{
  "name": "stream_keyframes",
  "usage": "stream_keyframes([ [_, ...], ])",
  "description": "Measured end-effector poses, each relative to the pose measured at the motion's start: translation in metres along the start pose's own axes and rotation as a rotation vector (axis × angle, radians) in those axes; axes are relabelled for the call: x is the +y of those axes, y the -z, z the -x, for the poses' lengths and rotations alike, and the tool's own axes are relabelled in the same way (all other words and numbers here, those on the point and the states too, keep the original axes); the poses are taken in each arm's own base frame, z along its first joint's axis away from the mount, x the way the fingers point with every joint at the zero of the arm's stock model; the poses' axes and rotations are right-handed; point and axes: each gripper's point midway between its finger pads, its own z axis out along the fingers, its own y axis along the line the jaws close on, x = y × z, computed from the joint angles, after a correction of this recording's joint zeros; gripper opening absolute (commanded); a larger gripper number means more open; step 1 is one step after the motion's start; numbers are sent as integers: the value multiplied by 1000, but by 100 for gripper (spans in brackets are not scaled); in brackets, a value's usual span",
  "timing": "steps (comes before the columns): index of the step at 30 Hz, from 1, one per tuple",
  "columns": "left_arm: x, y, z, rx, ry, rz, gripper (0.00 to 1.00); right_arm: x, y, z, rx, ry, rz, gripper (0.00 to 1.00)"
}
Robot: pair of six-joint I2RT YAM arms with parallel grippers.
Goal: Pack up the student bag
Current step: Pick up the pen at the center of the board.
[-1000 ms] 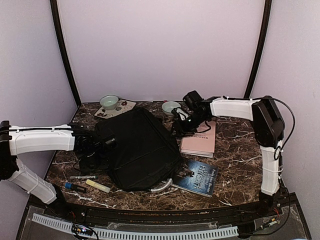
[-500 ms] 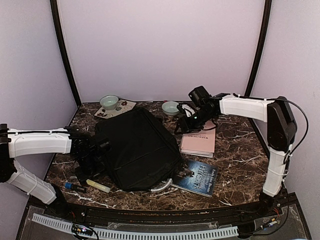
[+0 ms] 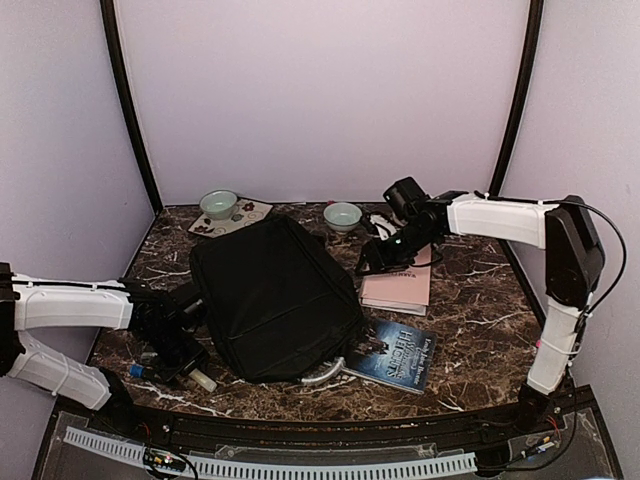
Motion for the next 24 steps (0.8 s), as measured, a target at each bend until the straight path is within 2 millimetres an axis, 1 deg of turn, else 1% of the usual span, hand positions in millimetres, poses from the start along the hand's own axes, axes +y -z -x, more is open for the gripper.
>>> stream_keyframes([
  [2,-1,-1,-2,13,10,1,59,0,0,-1,-1,-2,0,54],
  [5,-1,-2,-4,23,23,3,48,-1,-1,-3,4,-4,-1,53],
  [8,-5,-2,-4,29,41,-6,35,-2,-2,-5,8,-6,-2,53],
  [12,-7,-2,-5,31,51,-14,24,-3,-3,-8,14,-8,-4,52],
  [14,-8,-1,-5,31,54,-19,21,-3,-2,-8,13,-8,-5,51],
  [20,-11,2,0,2,63,-41,11,0,9,-3,-26,6,-10,50],
  [24,-17,11,4,-19,73,-92,0,4,19,2,-74,22,-3,52],
])
